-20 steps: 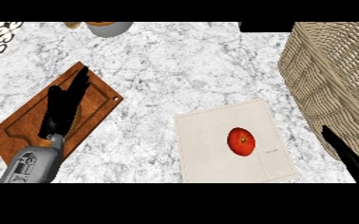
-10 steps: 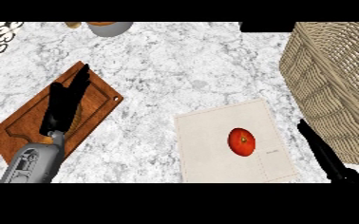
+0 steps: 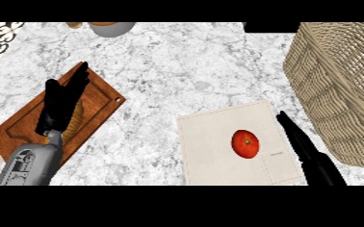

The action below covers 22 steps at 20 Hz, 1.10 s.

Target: Pick the tomato from the placemat and place it in the basket

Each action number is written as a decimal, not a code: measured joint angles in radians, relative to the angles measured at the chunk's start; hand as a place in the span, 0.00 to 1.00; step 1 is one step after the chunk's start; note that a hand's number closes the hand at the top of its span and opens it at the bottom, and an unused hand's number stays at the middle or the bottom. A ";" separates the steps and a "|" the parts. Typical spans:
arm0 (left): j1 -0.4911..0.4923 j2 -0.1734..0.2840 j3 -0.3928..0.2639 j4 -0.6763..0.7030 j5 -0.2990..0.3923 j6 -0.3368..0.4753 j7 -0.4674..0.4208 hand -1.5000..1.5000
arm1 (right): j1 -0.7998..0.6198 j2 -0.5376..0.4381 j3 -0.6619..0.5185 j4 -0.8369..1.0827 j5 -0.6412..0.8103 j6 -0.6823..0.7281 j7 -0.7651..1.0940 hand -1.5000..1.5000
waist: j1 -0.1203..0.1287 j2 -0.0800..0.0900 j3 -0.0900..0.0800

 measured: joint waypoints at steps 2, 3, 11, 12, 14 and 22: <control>-0.005 -0.015 0.008 0.026 -0.018 0.002 -0.019 0.50 | -0.019 0.011 -0.007 0.003 0.010 0.013 0.006 0.00 | -0.001 0.000 0.000; -0.003 -0.018 0.015 0.040 -0.020 -0.002 -0.038 0.50 | -0.025 0.018 -0.007 0.031 0.015 0.006 -0.014 0.00 | -0.001 0.000 0.000; -0.009 -0.041 0.044 0.027 -0.044 -0.029 -0.018 0.50 | -0.066 0.084 0.001 0.119 0.059 -0.002 -0.039 0.00 | 0.000 0.000 0.000; 0.010 -0.046 0.041 0.005 -0.050 -0.025 -0.015 0.50 | -0.067 0.094 0.008 0.139 0.070 -0.011 -0.046 0.00 | 0.001 0.000 0.000; 0.020 -0.051 0.045 -0.014 -0.058 -0.031 -0.009 0.50 | -0.079 0.110 0.009 0.167 0.081 -0.017 -0.052 0.00 | 0.001 0.000 0.000; -0.007 -0.088 0.058 0.007 -0.091 -0.026 -0.006 0.50 | -0.158 0.147 -0.024 0.303 0.083 -0.003 -0.070 0.00 | 0.001 0.000 0.000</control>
